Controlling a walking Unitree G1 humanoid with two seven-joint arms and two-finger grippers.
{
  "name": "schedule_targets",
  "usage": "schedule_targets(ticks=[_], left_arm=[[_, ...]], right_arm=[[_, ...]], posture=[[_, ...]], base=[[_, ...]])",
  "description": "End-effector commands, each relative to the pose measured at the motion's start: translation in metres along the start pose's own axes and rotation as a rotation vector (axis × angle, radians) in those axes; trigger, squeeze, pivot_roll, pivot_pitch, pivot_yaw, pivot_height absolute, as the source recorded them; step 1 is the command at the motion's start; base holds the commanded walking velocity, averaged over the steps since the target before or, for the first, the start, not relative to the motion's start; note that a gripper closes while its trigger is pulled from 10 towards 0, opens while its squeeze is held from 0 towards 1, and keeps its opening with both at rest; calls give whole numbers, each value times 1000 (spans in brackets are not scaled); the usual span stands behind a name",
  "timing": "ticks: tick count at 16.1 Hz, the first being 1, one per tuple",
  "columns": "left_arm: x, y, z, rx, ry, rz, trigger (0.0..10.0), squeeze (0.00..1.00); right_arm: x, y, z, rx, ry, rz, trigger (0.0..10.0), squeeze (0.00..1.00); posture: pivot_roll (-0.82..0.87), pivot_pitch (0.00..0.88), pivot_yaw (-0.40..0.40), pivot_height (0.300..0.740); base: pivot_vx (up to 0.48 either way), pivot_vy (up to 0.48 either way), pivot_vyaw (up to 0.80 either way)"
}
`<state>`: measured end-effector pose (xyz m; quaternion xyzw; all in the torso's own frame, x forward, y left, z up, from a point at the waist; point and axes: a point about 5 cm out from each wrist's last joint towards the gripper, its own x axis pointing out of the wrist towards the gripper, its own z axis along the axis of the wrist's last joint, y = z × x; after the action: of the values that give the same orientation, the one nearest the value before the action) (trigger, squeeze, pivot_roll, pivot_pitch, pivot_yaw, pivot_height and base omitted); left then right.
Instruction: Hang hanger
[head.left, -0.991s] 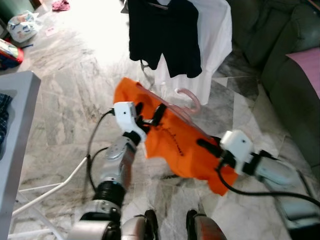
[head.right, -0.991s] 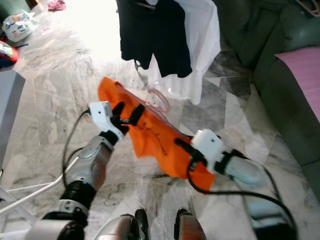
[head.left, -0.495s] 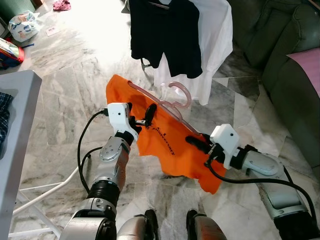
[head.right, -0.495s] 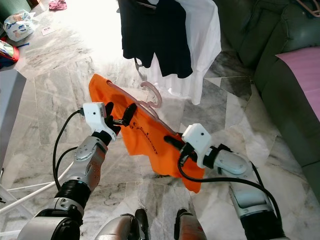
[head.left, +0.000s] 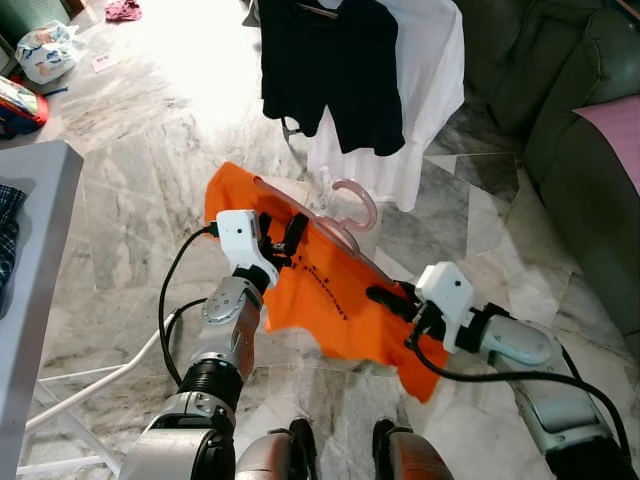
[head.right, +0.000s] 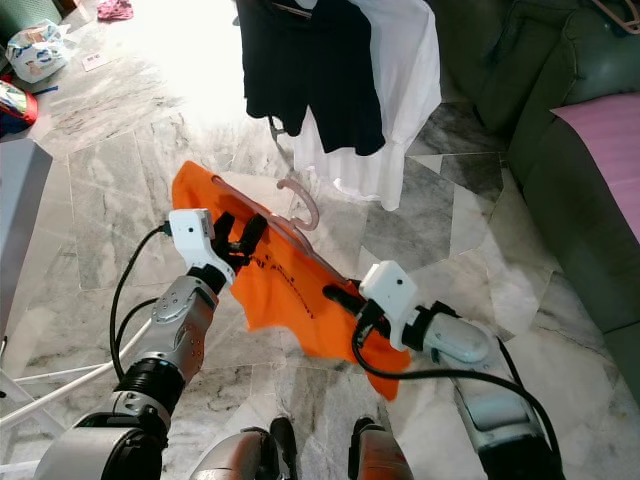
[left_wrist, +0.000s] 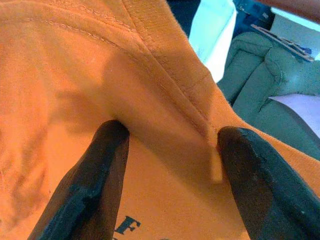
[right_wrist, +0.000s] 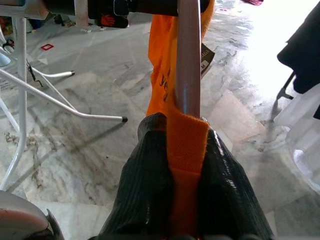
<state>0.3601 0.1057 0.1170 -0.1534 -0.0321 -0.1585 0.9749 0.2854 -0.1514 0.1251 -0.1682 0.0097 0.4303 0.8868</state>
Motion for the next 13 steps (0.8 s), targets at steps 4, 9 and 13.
schedule_targets(ticks=[4,9,13], left_arm=[[-4,13,-3,-4,24,52,0,0],[-3,11,0,22,10,39,10000,0],[-4,17,4,20,-9,55,0,0]], right_arm=[[-7,0,8,-32,-41,-21,10000,0],[-10,3,5,-22,-32,-23,10000,0],[-10,3,4,-19,-29,-22,10000,0]], posture=[[-133,253,92,740],[-123,253,85,740],[-119,258,82,740]], base=[[0,0,0],[0,0,0],[0,0,0]])
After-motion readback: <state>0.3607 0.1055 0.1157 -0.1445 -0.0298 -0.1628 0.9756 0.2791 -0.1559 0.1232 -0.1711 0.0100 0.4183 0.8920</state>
